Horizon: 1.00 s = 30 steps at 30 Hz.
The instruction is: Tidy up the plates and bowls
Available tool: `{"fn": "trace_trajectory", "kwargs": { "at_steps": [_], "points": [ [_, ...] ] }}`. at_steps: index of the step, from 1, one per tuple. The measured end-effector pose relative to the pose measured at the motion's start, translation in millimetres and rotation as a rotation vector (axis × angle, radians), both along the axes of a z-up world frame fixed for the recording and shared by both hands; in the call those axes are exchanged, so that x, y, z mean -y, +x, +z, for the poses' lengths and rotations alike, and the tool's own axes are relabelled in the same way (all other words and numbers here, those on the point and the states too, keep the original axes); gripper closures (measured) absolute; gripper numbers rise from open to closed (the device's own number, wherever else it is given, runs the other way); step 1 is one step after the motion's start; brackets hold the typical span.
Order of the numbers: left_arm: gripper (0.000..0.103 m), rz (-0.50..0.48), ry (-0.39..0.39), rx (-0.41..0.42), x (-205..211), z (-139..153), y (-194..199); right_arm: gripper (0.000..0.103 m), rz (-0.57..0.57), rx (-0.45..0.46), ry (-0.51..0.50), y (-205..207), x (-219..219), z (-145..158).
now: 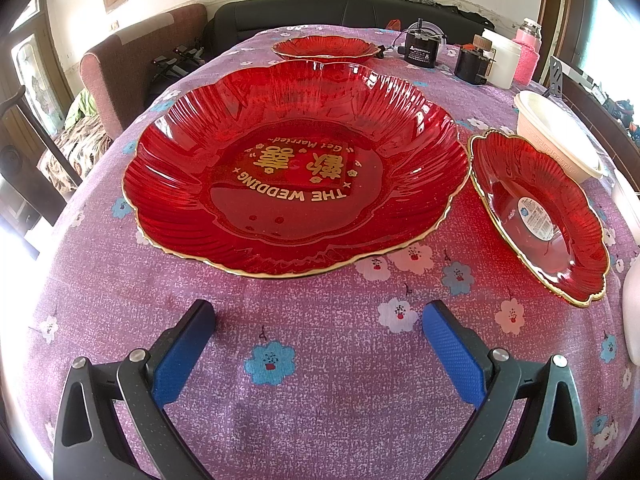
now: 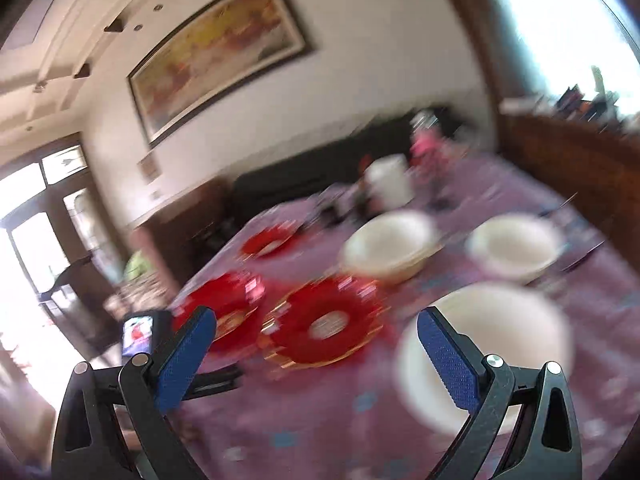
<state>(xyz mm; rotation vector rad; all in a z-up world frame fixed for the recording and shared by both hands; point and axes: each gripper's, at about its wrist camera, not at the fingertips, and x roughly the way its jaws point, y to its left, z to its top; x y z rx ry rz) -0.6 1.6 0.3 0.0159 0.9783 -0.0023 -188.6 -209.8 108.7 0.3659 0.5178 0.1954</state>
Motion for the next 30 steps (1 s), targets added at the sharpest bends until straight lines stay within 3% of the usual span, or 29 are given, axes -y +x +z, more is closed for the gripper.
{"fn": "trace_trajectory", "kwargs": {
  "at_steps": [4, 8, 12, 19, 22, 24, 27, 30],
  "points": [
    [0.000, -0.053, 0.002, 0.001, -5, 1, -1, 0.007, 0.086, -0.070, 0.055, 16, -15, -11],
    [0.000, -0.124, 0.001, 0.010, -20, 8, -23, 0.018, 0.131, -0.128, 0.027, 28, -29, -16],
    [0.000, -0.160, -0.050, 0.050, -53, 16, -51, 0.041, 0.177, -0.203, 0.011, 45, -47, -28],
    [0.010, -0.088, -0.190, 0.118, -132, 56, -52, 0.042, 0.239, -0.289, 0.009, 99, -75, -36],
    [0.024, -0.040, -0.175, 0.137, -152, 68, -31, 0.042, 0.240, -0.312, 0.006, 135, -83, -36],
    [0.045, -0.029, -0.191, 0.097, -158, 67, -8, 0.042, 0.249, -0.341, 0.027, 159, -85, -41],
    [0.054, -0.020, -0.315, 0.006, -167, 55, 30, 0.052, 0.247, -0.379, -0.045, 186, -98, -53],
    [0.061, -0.034, -0.342, 0.009, -162, 54, 49, 0.053, 0.243, -0.383, -0.082, 198, -108, -62]
  ]
}}
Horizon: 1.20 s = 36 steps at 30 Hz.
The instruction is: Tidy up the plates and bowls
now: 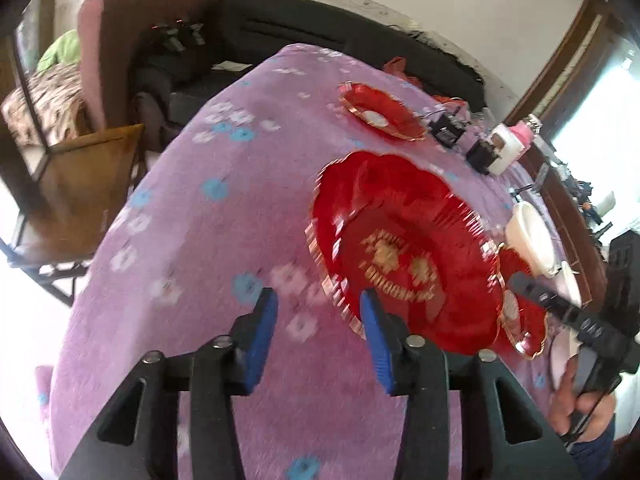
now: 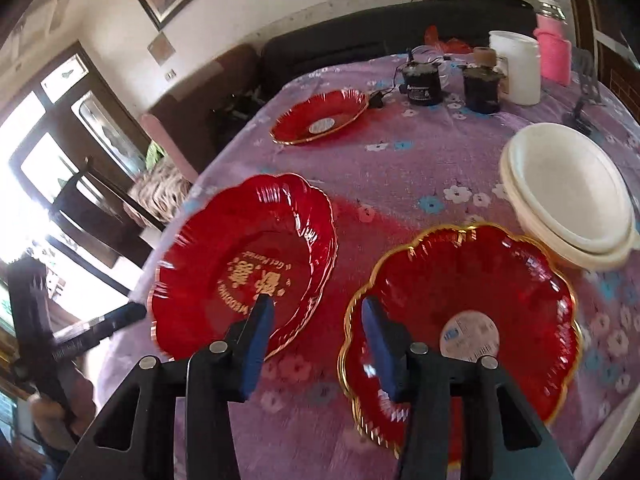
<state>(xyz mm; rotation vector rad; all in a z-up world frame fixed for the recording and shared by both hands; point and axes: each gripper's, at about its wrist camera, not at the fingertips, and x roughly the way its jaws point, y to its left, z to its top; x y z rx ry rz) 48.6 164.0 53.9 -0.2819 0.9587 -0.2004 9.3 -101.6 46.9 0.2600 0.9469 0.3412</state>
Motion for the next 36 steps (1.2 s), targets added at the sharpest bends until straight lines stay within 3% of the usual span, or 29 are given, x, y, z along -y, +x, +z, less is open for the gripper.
{"fn": "trace_trajectory", "kwargs": {
  "at_steps": [3, 5, 7, 9, 12, 18, 31, 34, 36],
  "points": [
    [0.064, 0.016, 0.015, -0.012, 8, -7, 16, 0.059, -0.016, 0.005, 0.004, 4, 0, -6],
    [0.072, 0.030, 0.015, -0.035, 9, -16, 25, 0.065, -0.007, -0.002, 0.012, 9, -1, -12],
    [0.073, 0.017, 0.010, -0.049, 11, -24, 30, 0.074, -0.010, -0.014, 0.021, 13, -3, -16],
    [0.088, 0.015, 0.016, -0.054, 13, -31, 36, 0.089, -0.008, -0.031, 0.042, 15, -6, -21],
    [0.093, 0.002, -0.016, -0.055, 14, -38, 42, 0.090, -0.042, -0.038, 0.055, 14, -7, -22],
    [0.093, -0.004, 0.016, -0.056, 17, -35, 25, 0.091, -0.058, -0.066, 0.032, -1, -12, -16],
    [0.091, -0.002, 0.040, -0.013, 27, -38, -80, 0.091, -0.004, -0.079, 0.091, -85, 1, -16],
    [0.081, -0.007, 0.006, -0.015, 26, -36, -88, 0.088, 0.012, -0.052, 0.078, -100, 4, -12],
    [0.067, 0.006, -0.001, 0.003, 23, -30, -97, 0.088, -0.001, -0.016, 0.073, -112, 10, -5]
  ]
}}
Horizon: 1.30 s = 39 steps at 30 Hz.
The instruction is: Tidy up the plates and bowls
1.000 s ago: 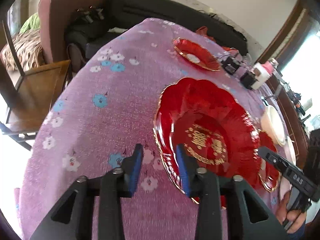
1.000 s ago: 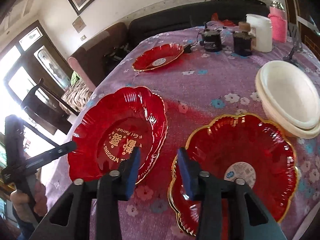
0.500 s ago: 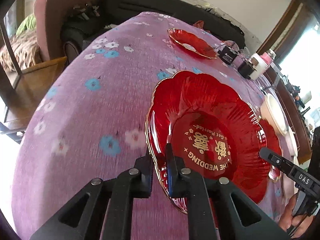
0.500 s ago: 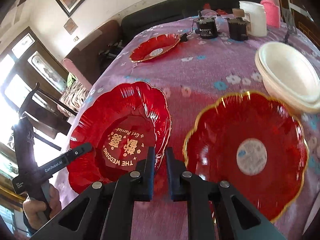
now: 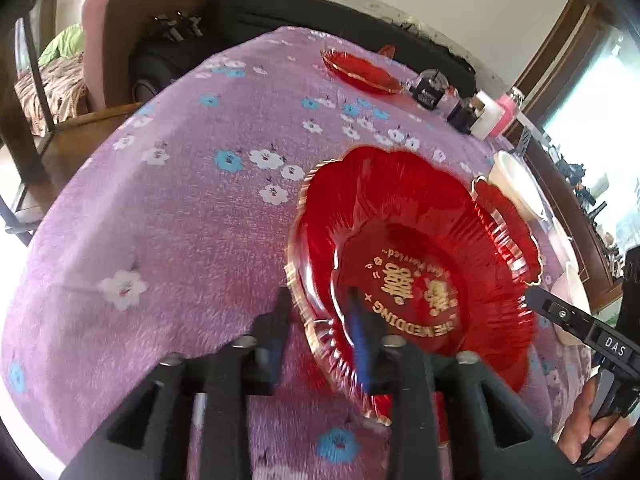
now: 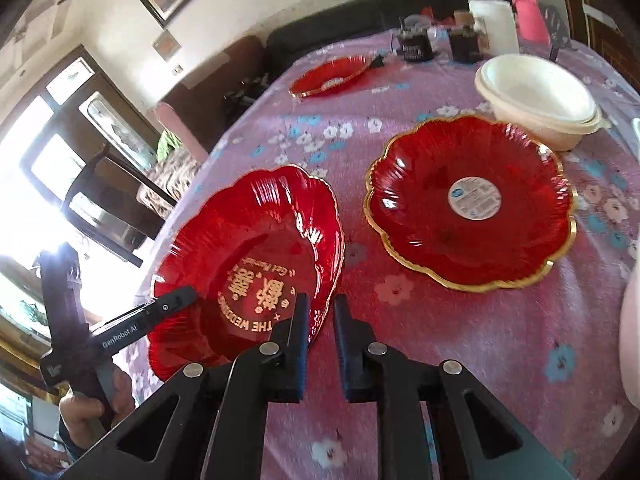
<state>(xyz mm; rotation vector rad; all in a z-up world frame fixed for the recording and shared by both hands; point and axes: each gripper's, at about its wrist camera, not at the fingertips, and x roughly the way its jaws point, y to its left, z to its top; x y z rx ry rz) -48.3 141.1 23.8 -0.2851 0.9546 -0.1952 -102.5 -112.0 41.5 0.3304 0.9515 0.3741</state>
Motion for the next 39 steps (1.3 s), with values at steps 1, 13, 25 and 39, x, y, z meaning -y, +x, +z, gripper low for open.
{"fn": "trace_trajectory", "kwargs": {
  "at_steps": [1, 13, 25, 39],
  "points": [
    [0.066, 0.004, 0.001, 0.013, -1, 4, -4, 0.088, -0.011, 0.028, -0.005, -9, 5, 6],
    [0.058, -0.103, -0.059, 0.138, 4, 70, -68, 0.078, -0.085, 0.371, 0.136, -124, 82, 117],
    [0.038, -0.314, -0.067, 0.355, 58, 168, -80, 0.034, -0.122, 0.653, 0.121, -161, 72, 239],
    [0.039, -0.355, 0.013, 0.149, 136, 71, -42, 0.043, -0.243, 0.087, 0.153, -75, 101, 40]
  ]
}}
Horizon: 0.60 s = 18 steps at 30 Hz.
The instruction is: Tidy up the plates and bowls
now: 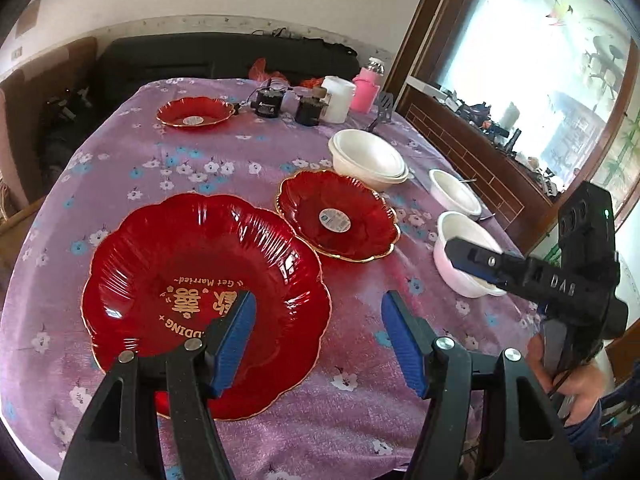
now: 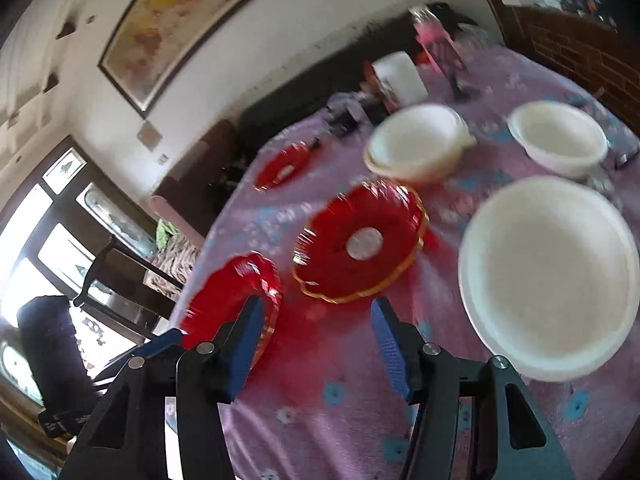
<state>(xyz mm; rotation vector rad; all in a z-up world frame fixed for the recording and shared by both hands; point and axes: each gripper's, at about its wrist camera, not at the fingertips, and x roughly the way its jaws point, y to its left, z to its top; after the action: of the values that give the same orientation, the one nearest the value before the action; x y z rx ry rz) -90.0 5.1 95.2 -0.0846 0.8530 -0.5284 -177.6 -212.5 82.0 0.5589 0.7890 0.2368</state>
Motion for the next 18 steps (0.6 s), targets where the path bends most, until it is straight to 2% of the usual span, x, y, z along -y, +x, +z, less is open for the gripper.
{"fn": "trace_trajectory", "kwargs": {
  "at_steps": [10, 18],
  "points": [
    [0.039, 0.014, 0.038, -0.048, 3, -20, -4, 0.043, 0.001, -0.045, -0.002, 1, -4, -26],
    [0.039, 0.016, 0.049, -0.055, 1, -25, -6, 0.043, -0.002, -0.048, -0.017, -2, -5, -26]
  ]
}}
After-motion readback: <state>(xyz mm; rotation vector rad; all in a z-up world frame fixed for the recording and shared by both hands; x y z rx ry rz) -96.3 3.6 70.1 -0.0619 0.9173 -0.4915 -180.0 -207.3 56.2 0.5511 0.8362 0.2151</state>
